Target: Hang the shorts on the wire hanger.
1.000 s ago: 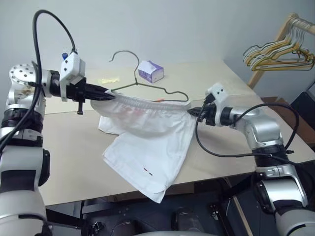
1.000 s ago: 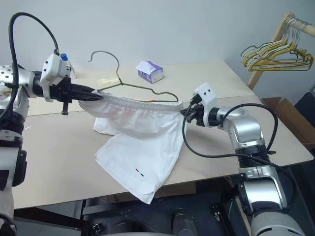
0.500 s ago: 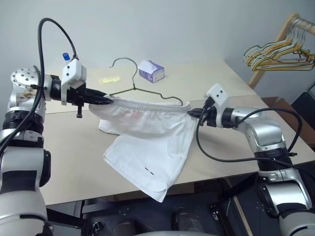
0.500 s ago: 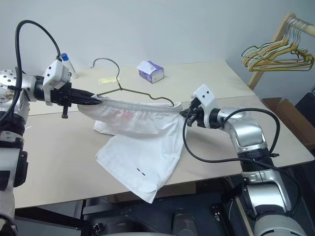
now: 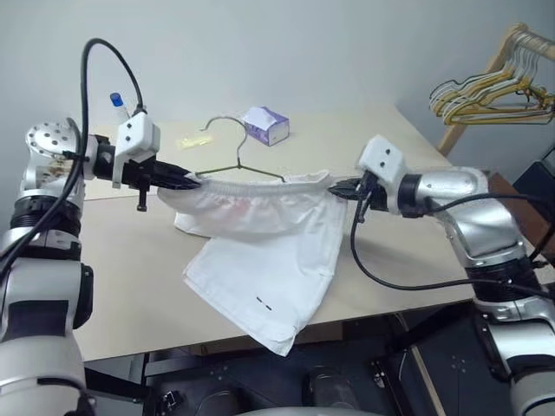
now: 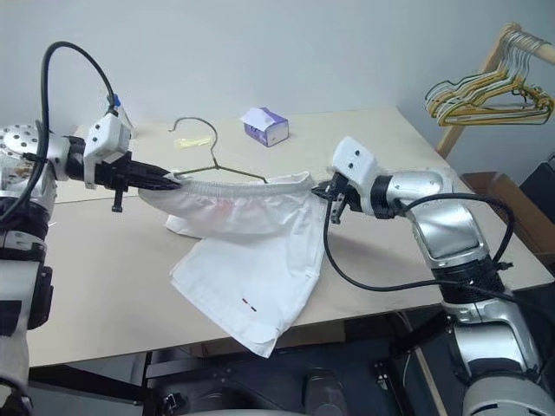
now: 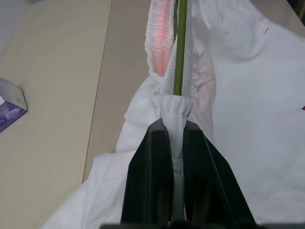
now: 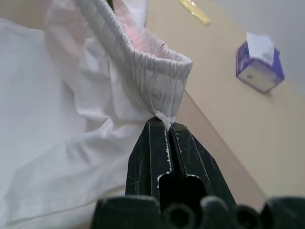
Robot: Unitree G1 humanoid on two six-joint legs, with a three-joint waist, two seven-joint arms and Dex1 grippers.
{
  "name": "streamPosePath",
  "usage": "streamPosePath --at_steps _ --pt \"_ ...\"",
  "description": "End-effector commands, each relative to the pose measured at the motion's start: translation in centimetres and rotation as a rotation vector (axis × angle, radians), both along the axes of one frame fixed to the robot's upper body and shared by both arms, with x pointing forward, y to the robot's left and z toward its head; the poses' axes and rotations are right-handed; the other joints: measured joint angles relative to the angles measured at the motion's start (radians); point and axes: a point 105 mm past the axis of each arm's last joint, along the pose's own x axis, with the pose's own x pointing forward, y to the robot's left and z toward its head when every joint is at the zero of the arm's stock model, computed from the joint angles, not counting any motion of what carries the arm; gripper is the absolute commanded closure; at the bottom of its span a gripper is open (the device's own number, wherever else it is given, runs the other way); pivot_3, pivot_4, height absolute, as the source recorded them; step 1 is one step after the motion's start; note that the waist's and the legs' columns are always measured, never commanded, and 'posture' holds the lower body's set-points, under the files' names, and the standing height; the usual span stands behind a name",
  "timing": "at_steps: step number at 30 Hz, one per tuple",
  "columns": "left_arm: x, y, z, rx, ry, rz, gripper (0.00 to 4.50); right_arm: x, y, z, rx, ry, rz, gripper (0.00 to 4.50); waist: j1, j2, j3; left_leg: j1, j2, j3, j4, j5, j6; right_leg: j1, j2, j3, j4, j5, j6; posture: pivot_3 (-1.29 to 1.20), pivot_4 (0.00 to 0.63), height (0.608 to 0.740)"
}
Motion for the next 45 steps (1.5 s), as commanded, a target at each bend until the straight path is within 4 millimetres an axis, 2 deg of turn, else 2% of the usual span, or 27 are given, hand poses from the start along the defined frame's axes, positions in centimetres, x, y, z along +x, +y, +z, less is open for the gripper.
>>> streamPosePath --at_steps 1,4,7,13,19,23,27,33,43,45 --pt "0.3 -0.3 1.9 -0.015 -0.081 -0.007 4.49 -0.3 1.3 3.5 -0.049 -0.091 0.041 4.45 -0.002 0.0 0.0 0.0 0.0 0.0 0.0 0.0 0.0 0.0 0.0 0.001 0.0 0.0 0.0 -0.11 0.0 0.74" --pt "0.4 -0.7 2.2 -0.038 -0.099 -0.014 4.49 -0.3 2.4 4.8 -0.058 -0.089 0.056 4.45 -0.001 0.0 0.0 0.0 0.0 0.001 0.0 0.0 0.0 -0.001 0.0 0.001 0.001 0.0 0.0 -0.11 0.0 0.74" --pt "0.4 -1.0 2.8 -0.088 -0.103 -0.019 4.49 -0.4 3.1 4.1 -0.136 -0.098 0.082 4.45 0.0 0.0 0.0 -0.001 0.0 0.001 0.0 0.0 0.0 -0.001 0.0 0.0 0.001 0.0 0.0 -0.11 0.0 0.74" --pt "0.2 -1.1 3.1 -0.128 -0.104 -0.02 4.49 0.5 3.6 2.8 -0.163 -0.114 0.045 4.45 0.001 0.0 0.0 -0.002 0.0 0.003 0.001 0.0 0.0 -0.001 0.0 0.0 0.001 0.0 0.0 -0.1 0.0 0.74" --pt "0.1 -0.9 2.3 -0.108 -0.087 -0.022 4.49 0.7 3.7 2.9 -0.156 -0.163 0.036 4.45 0.0 0.0 0.0 -0.002 0.0 0.006 0.001 0.0 -0.001 -0.001 0.0 0.0 0.001 0.0 0.0 -0.1 0.0 0.74" --pt "0.2 -1.0 2.3 -0.117 -0.089 -0.019 4.49 0.0 3.8 2.6 -0.157 -0.135 0.099 3.55 -0.001 0.0 0.0 -0.002 0.0 0.007 0.001 0.001 -0.001 -0.001 0.0 0.0 0.001 0.0 0.0 -0.11 0.0 0.74" --pt "0.2 -1.2 2.5 -0.129 -0.091 -0.029 4.49 0.2 3.5 2.0 -0.127 -0.086 0.116 2.29 -0.001 0.0 0.0 -0.002 0.0 0.007 0.001 0.0 -0.001 -0.001 0.0 0.0 0.001 0.0 0.0 -0.11 0.0 0.74" --pt "0.0 -1.2 2.5 -0.127 -0.087 -0.038 4.49 0.7 3.1 1.1 -0.076 -0.029 0.123 2.29 -0.001 0.0 0.0 -0.002 0.0 0.007 0.001 0.001 -0.001 -0.001 0.0 -0.001 0.001 0.0 0.0 -0.11 0.0 0.74" --pt "-0.2 -1.6 2.3 -0.126 -0.083 -0.059 4.49 0.8 4.0 1.7 0.034 0.05 0.174 2.29 -0.003 0.0 0.0 -0.002 0.0 0.007 0.001 0.001 -0.001 -0.001 0.0 -0.001 0.001 0.0 0.0 -0.11 0.0 0.74" --pt "-0.2 -1.7 2.3 -0.125 -0.084 -0.061 4.49 1.0 4.1 1.5 0.039 0.068 0.175 2.66 -0.003 0.0 0.0 -0.002 0.0 0.007 0.001 0.001 -0.001 -0.001 0.0 -0.001 0.001 0.0 0.0 -0.11 0.0 0.74"
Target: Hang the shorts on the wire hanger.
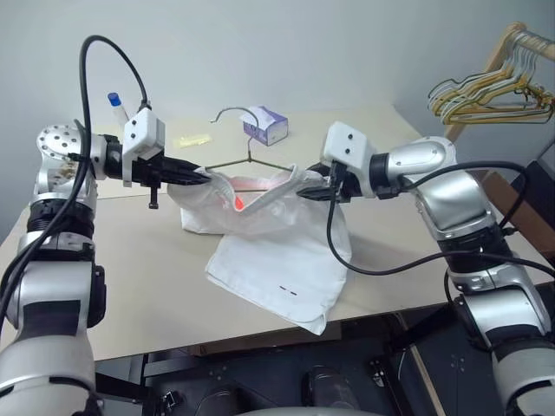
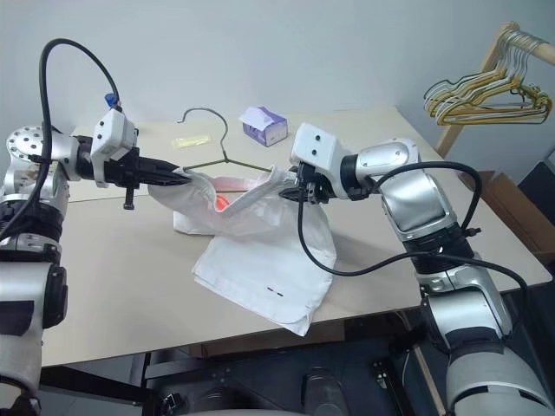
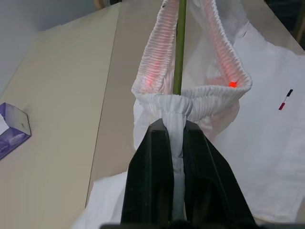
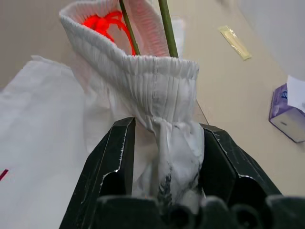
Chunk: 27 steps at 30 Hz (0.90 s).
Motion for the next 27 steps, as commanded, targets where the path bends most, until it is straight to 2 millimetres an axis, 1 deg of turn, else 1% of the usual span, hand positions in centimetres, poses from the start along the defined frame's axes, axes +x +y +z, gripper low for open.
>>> streamPosePath --at_steps 1,2,6,11,13,15,17,20,22,25,27 --pt "-0.2 -0.4 1.6 -0.019 -0.058 -0.027 4.49 0.1 0.2 1.8 0.042 -0.022 0.019 2.97 0.0 0.0 0.0 0.0 0.0 0.0 0.0 0.0 0.0 0.0 0.0 0.0 0.0 0.0 0.0 -0.11 0.0 0.74" --pt "-0.2 -0.4 1.6 -0.022 -0.059 -0.028 4.49 0.1 0.2 1.7 0.045 -0.019 0.02 3.16 0.0 0.0 0.0 0.0 0.0 0.0 0.0 0.0 0.0 0.0 0.0 0.0 0.0 0.0 0.0 -0.11 0.0 0.74" --pt "-0.3 -0.4 1.8 -0.037 -0.058 -0.03 4.49 0.2 0.2 1.4 0.042 -0.024 0.019 4.41 0.0 0.0 0.0 0.0 0.0 0.0 0.0 0.0 0.0 0.0 0.0 0.0 0.0 0.0 0.0 -0.1 0.0 0.74" --pt "-0.2 -0.4 1.9 -0.066 -0.045 -0.025 4.49 0.2 0.2 1.0 0.028 -0.048 0.02 4.46 0.0 0.0 0.0 0.0 0.0 0.0 0.0 0.0 0.0 0.0 0.0 0.0 0.0 0.0 0.0 -0.11 0.0 0.74" --pt "0.2 -0.3 2.0 -0.083 -0.053 0.001 3.77 0.2 0.2 0.9 0.028 -0.057 0.013 4.5 0.0 0.0 0.0 0.0 0.0 0.0 0.0 0.0 0.0 0.0 0.0 0.0 0.0 0.0 0.0 -0.11 0.0 0.74" --pt "0.7 -0.3 2.2 -0.099 -0.068 0.031 3.26 0.3 0.1 0.8 0.035 -0.055 0.007 4.5 0.0 0.0 0.0 0.0 0.0 0.0 0.0 0.0 0.0 0.0 0.0 0.0 0.0 0.0 0.0 -0.11 0.0 0.74" --pt "0.8 -0.2 2.4 -0.111 -0.075 0.043 2.56 0.3 0.1 0.8 0.039 -0.05 0.002 4.5 0.0 0.0 0.0 0.0 0.0 0.0 0.0 0.0 0.0 0.0 0.0 0.0 0.0 0.0 0.0 -0.11 0.0 0.74" --pt "0.9 -0.1 2.7 -0.134 -0.097 0.046 1.66 0.2 -0.4 0.6 0.044 -0.042 -0.017 4.5 -0.001 0.0 0.0 0.0 0.0 0.0 0.0 0.0 0.0 0.0 0.0 0.0 0.0 0.0 0.0 -0.12 0.0 0.74" --pt "0.9 0.1 3.2 -0.166 -0.122 0.054 0.93 0.2 -0.7 0.6 0.056 -0.036 -0.031 4.5 -0.001 0.0 0.0 0.0 0.0 0.0 0.0 0.0 0.0 0.0 0.0 0.0 0.0 0.0 0.0 -0.12 0.0 0.74" --pt "1.3 0.5 4.7 -0.251 -0.178 0.103 0.03 0.2 -1.5 0.2 0.065 -0.022 -0.078 4.5 -0.001 0.0 0.0 0.0 0.0 0.0 0.0 0.0 0.0 0.0 0.0 0.0 0.0 0.0 0.0 -0.13 0.0 0.74" --pt "1.7 0.9 5.7 -0.317 -0.222 0.151 0.03 0.2 -2.2 -0.2 0.082 -0.002 -0.126 4.5 0.0 0.0 0.0 0.0 0.0 0.0 0.0 0.0 0.0 0.0 0.0 0.0 0.0 0.0 0.0 -0.13 0.0 0.74"
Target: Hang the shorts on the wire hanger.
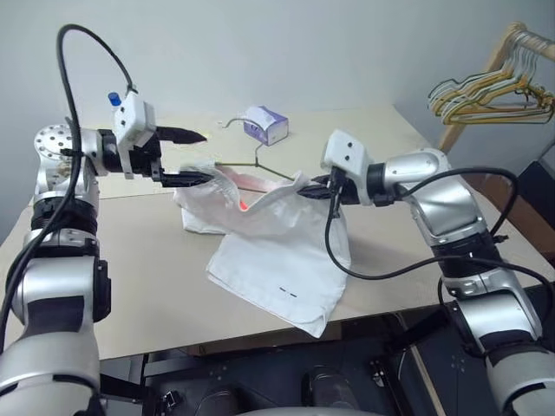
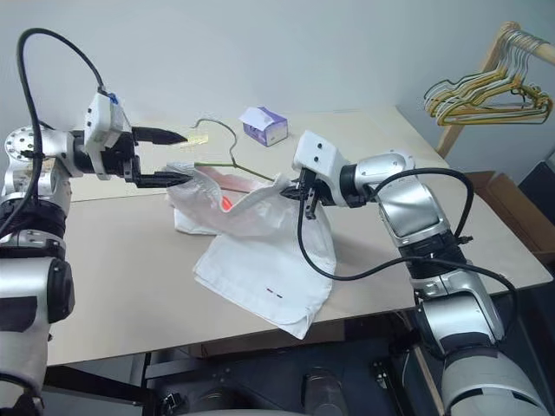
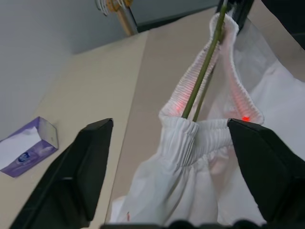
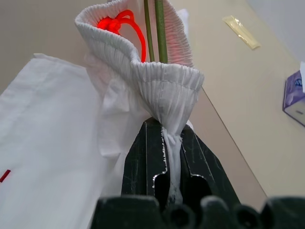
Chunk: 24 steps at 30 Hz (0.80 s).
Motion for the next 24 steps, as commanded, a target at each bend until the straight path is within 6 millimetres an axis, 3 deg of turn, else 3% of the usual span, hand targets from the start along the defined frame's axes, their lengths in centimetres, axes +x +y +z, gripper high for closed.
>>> streamPosePath --at_steps 1,8,15,21,24 --pt "0.5 0.6 3.7 -0.128 -0.14 0.07 0.03 0.0 -1.3 1.8 0.061 -0.041 -0.076 4.5 0.0 0.0 0.0 0.0 0.0 0.0 0.0 0.0 0.0 0.0 0.0 0.0 0.0 0.0 0.0 -0.13 0.0 0.74" --pt "-1.3 0.0 3.2 -0.284 -0.138 0.0 0.03 -0.5 -5.6 2.1 0.139 0.038 -0.405 4.5 0.0 0.0 0.0 0.0 0.0 -0.004 0.0 0.0 0.0 0.001 0.0 0.0 0.0 0.0 0.0 -0.15 0.0 0.74" --pt "-4.5 -2.9 3.6 -0.467 -0.127 -0.092 0.03 -2.1 -13.1 1.9 0.246 0.177 -0.935 4.5 0.002 0.0 0.0 0.0 0.0 -0.008 0.002 0.0 0.0 0.001 -0.001 0.0 0.0 0.0 0.0 -0.2 0.0 0.74" --pt "-6.7 -4.1 3.1 -0.51 -0.084 -0.136 0.03 -2.9 -21.3 0.9 0.418 0.212 -1.493 4.5 -0.01 0.002 -0.001 0.004 0.0 -0.007 0.002 -0.001 0.001 0.003 -0.001 0.002 0.0 0.0 0.0 -0.23 0.0 0.74" --pt "-7.1 -4.7 2.7 -0.506 -0.058 -0.152 0.03 -3.6 -23.4 0.5 0.44 0.195 -1.663 4.5 -0.019 0.003 -0.001 0.003 0.0 -0.007 0.002 -0.001 0.001 0.003 -0.001 0.002 0.0 0.0 0.0 -0.22 0.0 0.74"
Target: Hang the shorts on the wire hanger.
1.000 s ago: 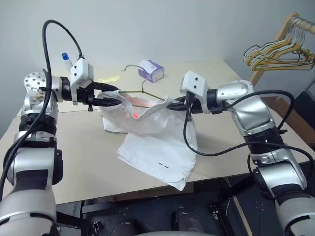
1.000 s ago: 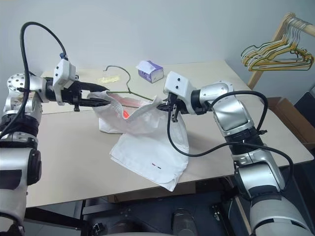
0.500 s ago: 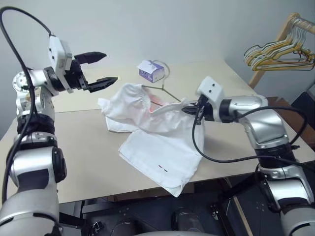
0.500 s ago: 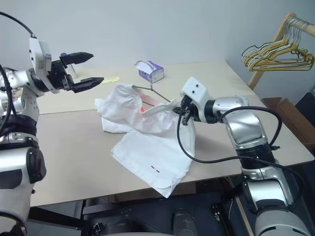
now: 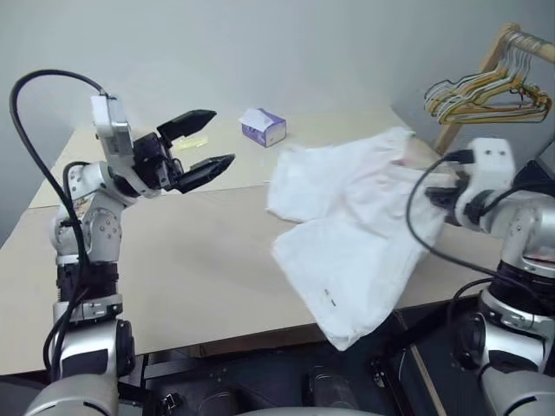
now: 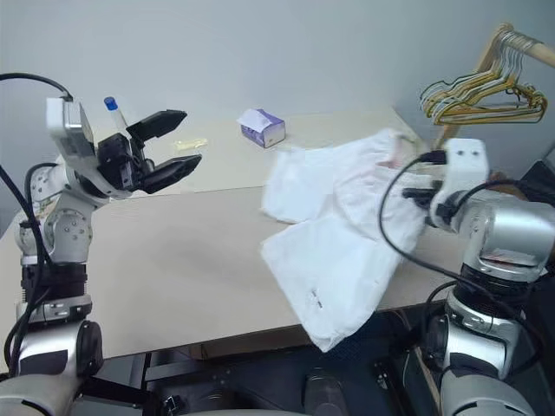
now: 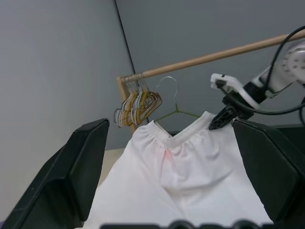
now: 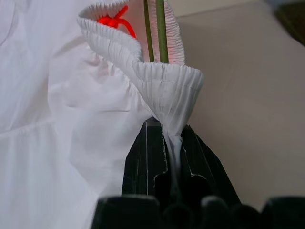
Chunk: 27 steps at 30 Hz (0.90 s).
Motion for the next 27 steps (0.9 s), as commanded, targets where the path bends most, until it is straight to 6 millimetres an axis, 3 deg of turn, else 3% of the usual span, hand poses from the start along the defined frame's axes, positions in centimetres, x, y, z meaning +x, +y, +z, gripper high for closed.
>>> streamPosePath --at_steps 1,9,15,27 --pt "-0.8 -0.6 1.0 -0.005 -0.03 -0.024 0.03 -0.9 -2.7 1.5 -0.008 -0.045 -0.219 4.5 -0.008 0.0 0.0 0.0 0.0 0.0 0.0 0.0 0.0 0.0 0.0 0.0 0.0 0.0 0.0 -0.22 0.0 0.74" --pt "-0.8 -0.3 2.4 -0.057 -0.051 -0.021 0.03 -1.3 -6.3 4.2 -0.068 -0.097 -0.598 4.5 -0.052 0.002 0.0 0.004 -0.001 0.0 -0.003 0.0 0.0 0.002 0.0 0.003 0.0 0.0 0.0 -0.21 0.0 0.74" --pt "-0.9 -0.4 2.6 -0.095 -0.057 -0.018 0.03 -0.4 -8.5 6.5 -0.067 -0.213 -0.774 4.5 -0.067 0.003 0.0 0.008 -0.001 0.0 -0.005 0.0 0.0 0.006 0.0 0.004 -0.002 0.0 0.001 -0.2 0.0 0.74" --pt "-1.3 -0.8 1.8 -0.086 -0.056 -0.007 0.03 1.1 -13.0 8.4 0.098 -0.26 -0.842 4.5 -0.068 0.006 0.002 0.018 -0.002 0.003 -0.015 0.0 0.0 0.012 0.0 0.008 -0.007 0.0 0.001 -0.18 0.0 0.74"
